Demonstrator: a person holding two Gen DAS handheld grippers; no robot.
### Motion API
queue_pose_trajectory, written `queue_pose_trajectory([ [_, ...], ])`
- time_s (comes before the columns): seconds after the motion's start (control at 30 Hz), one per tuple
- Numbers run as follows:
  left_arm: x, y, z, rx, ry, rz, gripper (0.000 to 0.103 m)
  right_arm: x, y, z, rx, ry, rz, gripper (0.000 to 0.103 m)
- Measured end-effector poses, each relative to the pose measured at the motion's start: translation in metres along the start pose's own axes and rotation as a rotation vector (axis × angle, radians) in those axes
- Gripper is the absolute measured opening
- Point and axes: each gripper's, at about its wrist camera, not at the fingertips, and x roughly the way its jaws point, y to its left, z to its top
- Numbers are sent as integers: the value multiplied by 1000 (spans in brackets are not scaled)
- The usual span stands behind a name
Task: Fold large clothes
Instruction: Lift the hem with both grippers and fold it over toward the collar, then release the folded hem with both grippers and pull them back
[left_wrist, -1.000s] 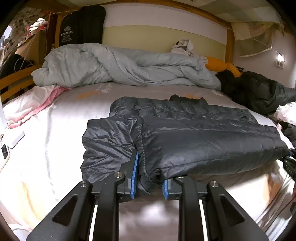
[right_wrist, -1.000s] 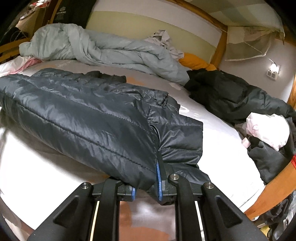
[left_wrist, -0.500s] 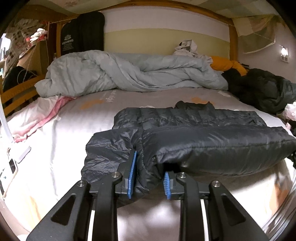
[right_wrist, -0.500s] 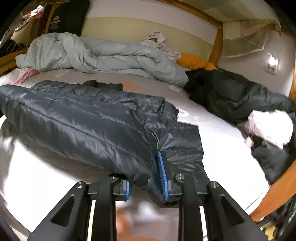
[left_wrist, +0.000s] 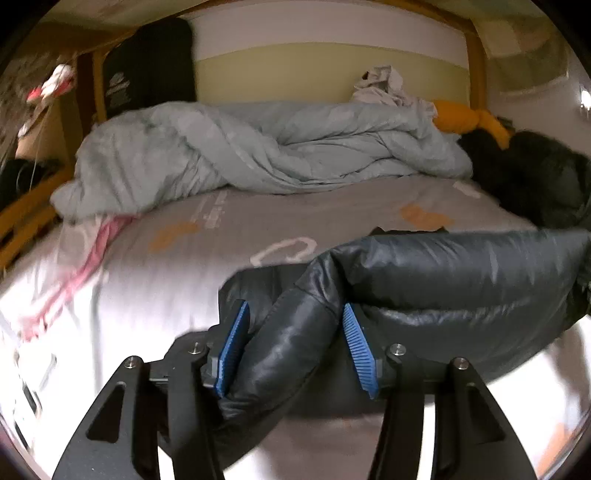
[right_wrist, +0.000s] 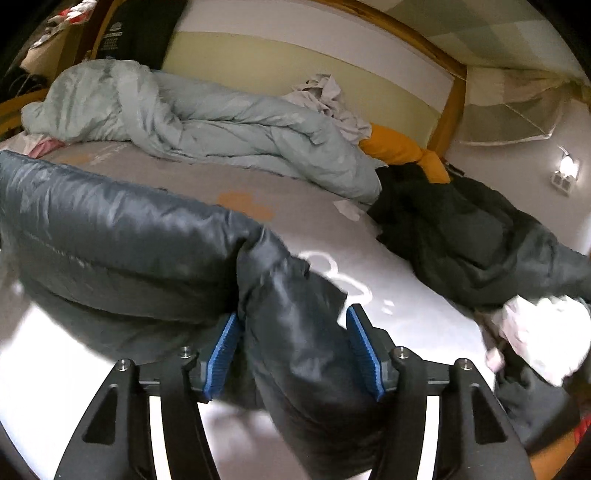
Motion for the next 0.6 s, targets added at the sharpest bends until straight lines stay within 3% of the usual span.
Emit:
queue_pose_trajectory([
  [0.1,30,-3,11,37,9,21,53,33,-4,15,2,10,25,62],
  [0.2,62,-3,17,77,28,71,61,67,-11,24,89,31,71,68],
  [0.3,91,4,17,62,65,64,62,96,-15,21,148,51,101,71],
  [0.5,118,3,8,83,57,70,68,108,-16,22,141,-2,36,86],
  [0.6,112,3,6,90,23,80,70,98,-26,22,202,-18,25,86],
])
